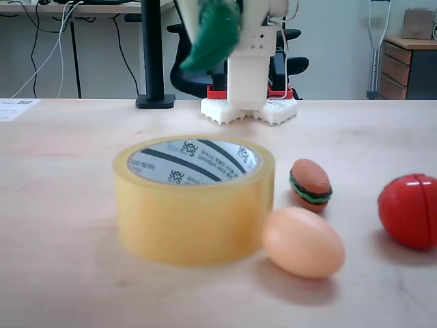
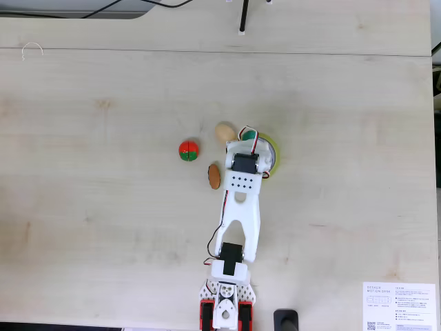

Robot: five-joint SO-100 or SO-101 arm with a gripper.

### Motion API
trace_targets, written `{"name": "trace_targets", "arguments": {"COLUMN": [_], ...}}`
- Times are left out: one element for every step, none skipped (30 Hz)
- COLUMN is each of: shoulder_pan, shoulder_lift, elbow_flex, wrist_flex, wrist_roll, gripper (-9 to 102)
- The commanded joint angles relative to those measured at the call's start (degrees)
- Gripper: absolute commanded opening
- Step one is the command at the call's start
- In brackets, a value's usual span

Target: Grasp a cucumber and put it in the hole.

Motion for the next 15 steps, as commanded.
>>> {"name": "trace_targets", "arguments": {"shoulder_pan": [-0.1, -0.1, -0.1, -0.1, 0.0, 0.1, 0.3, 0.4, 0.4, 0.4, 0.4, 0.4, 0.4, 0.4, 0.4], "shoulder_lift": [0.8, 0.7, 0.7, 0.7, 0.7, 0.7, 0.7, 0.7, 0.7, 0.7, 0.7, 0.7, 0.7, 0.7, 0.8], "elbow_flex": [-5.1, -5.1, -5.1, -5.1, -5.1, -5.1, -5.1, -5.1, -5.1, -5.1, -5.1, -5.1, -5.1, -5.1, -5.1], "wrist_flex": [-2.0, -2.9, -3.8, -4.6, -5.2, -5.8, -6.2, -6.2, -6.2, -6.3, -6.3, -6.3, -6.3, -6.3, -6.3], "wrist_roll": [0.3, 0.3, 0.3, 0.3, 0.4, 0.4, 0.4, 0.4, 0.4, 0.4, 0.4, 0.4, 0.4, 0.4, 0.4], "gripper": [30, 34, 39, 46, 54, 61, 68, 71, 70, 70, 69, 68, 67, 66, 65]}}
